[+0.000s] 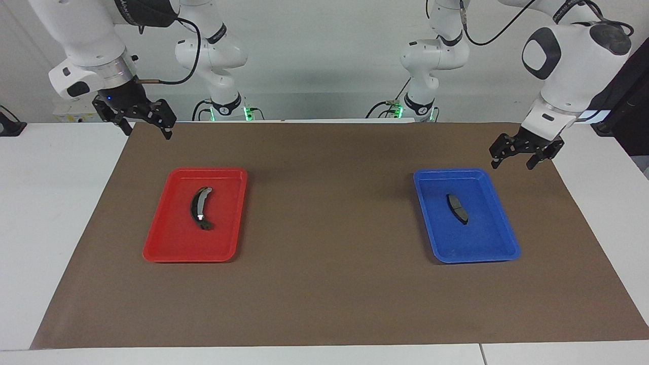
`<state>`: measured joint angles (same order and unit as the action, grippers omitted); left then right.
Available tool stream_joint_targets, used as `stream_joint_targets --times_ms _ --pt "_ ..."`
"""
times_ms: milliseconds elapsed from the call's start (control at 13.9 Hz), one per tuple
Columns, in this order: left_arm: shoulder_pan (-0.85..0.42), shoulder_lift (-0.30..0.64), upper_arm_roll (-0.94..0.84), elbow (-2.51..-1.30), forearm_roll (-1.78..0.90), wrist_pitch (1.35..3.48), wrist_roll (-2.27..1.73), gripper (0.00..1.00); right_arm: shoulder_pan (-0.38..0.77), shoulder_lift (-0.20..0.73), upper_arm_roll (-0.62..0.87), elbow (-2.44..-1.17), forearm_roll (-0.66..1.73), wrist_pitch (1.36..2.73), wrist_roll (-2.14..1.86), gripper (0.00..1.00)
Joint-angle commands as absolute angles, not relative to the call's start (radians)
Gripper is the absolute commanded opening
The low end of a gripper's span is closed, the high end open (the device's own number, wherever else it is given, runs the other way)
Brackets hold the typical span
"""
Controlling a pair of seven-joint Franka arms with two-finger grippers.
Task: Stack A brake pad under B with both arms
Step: 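Reach into the blue tray and grasp the small dark brake pad with the left gripper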
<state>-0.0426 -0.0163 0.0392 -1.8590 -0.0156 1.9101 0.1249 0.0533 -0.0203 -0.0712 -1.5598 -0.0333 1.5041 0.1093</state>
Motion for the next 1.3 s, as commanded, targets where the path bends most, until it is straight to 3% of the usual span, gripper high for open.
stream_joint_targets --times_ms 0,721,1153,1225 --pt "-0.049 -0.025 0.037 -2.018 -0.011 2.084 0.13 0.99 0.043 -0.028 -0.067 -1.569 -0.029 1.497 0.106 1.0" --pt "-0.097 0.1 0.034 -2.27 -0.011 2.463 -0.067 0.96 0.043 -0.029 -0.067 -1.569 -0.028 1.497 0.107 1.0" --pt "-0.098 0.127 0.034 -2.296 -0.011 2.493 -0.098 0.67 0.043 -0.029 -0.067 -1.569 -0.028 1.497 0.106 1.0" --pt "-0.098 0.13 0.034 -2.295 -0.012 2.491 -0.103 0.56 0.043 -0.029 -0.067 -1.569 -0.028 1.497 0.106 1.0"
